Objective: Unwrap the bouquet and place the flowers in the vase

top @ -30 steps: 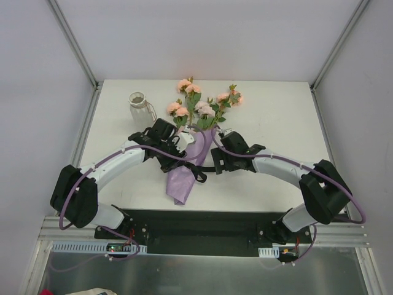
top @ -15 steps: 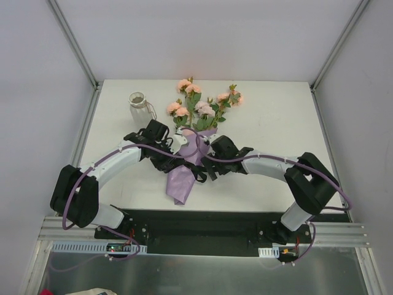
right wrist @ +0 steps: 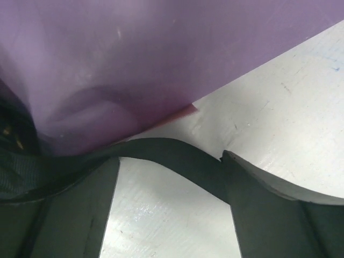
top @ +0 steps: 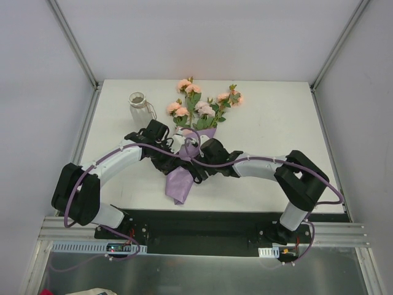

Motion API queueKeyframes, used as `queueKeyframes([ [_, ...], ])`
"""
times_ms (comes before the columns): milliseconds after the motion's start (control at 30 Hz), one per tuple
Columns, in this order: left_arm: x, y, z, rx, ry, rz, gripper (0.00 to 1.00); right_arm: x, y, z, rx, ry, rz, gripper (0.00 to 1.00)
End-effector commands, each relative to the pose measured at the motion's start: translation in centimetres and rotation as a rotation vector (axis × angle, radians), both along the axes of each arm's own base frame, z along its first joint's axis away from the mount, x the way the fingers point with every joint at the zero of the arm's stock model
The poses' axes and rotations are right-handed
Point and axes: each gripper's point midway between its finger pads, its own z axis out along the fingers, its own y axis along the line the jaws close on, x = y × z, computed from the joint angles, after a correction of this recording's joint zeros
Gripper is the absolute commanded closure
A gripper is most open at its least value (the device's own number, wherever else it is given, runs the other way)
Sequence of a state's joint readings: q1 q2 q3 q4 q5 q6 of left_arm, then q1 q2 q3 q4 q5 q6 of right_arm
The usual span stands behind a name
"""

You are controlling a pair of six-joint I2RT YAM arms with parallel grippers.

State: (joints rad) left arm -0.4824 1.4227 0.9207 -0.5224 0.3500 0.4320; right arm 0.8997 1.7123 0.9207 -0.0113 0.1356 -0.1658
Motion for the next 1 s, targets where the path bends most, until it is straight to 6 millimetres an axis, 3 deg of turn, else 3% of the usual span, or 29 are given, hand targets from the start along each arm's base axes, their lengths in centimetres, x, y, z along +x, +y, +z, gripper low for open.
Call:
queueKeyframes([
  [0,-0.2,-0.6,0.5,-0.032,0.016,-0.004,0.94,0.9,1.7,1.0,0.027,-0.070,0.021,0.26],
  [33,-0.2,-0.5,0.7,-0.033,0.011,-0.004,0.92,0.8,1.7,1.1,0.031,-0.072,0.021,0.32],
  [67,-0.1,-0.5,0.7,-0.032,0.007,-0.002,0.90,1.0,1.7,1.2,0.035,-0.079,0.015,0.44],
  [133,-0.3,-0.5,1.1,-0.040,-0.005,-0.008,0.75,0.9,1.7,1.6,0.042,-0.086,0.011,0.55],
  [167,-0.5,-0.4,1.1,-0.040,0.001,-0.011,0.59,1.0,1.6,1.7,0.045,-0.088,0.002,0.64],
  [233,-0.6,-0.4,1.5,-0.045,-0.011,-0.017,0.46,1.1,1.2,2.0,0.047,-0.098,-0.017,0.71],
  [267,-0.8,-0.4,1.6,-0.049,-0.008,-0.019,0.38,1.1,1.0,2.0,0.047,-0.104,-0.032,0.81],
  [367,-1.2,-0.5,2.0,-0.067,-0.007,-0.033,0.36,1.0,0.2,2.1,0.046,-0.111,-0.054,0.94],
  [467,-1.5,-0.6,1.4,-0.066,0.016,-0.038,0.41,0.8,-0.7,2.0,0.043,-0.115,-0.085,0.99],
  [567,-1.4,-1.0,0.8,-0.074,0.051,-0.042,0.56,0.6,-1.8,1.8,0.050,-0.107,-0.129,0.99],
  [733,-0.5,-1.4,0.4,-0.064,0.057,-0.040,0.92,0.8,-2.8,2.4,0.088,-0.115,-0.180,0.99],
  [800,-0.1,-1.2,0.6,-0.050,0.036,-0.035,1.00,0.8,-3.0,2.6,0.096,-0.118,-0.185,0.99],
  [867,0.2,-1.1,1.1,-0.047,0.014,-0.030,1.00,0.4,-2.4,3.1,0.121,-0.117,-0.138,0.99],
  [900,0.2,-1.1,1.4,-0.052,0.002,-0.028,1.00,0.4,-2.2,3.1,0.123,-0.117,-0.123,0.95],
  [967,0.4,-1.2,1.9,-0.058,-0.013,-0.025,1.00,0.2,-2.1,3.1,0.108,-0.122,-0.080,0.71],
])
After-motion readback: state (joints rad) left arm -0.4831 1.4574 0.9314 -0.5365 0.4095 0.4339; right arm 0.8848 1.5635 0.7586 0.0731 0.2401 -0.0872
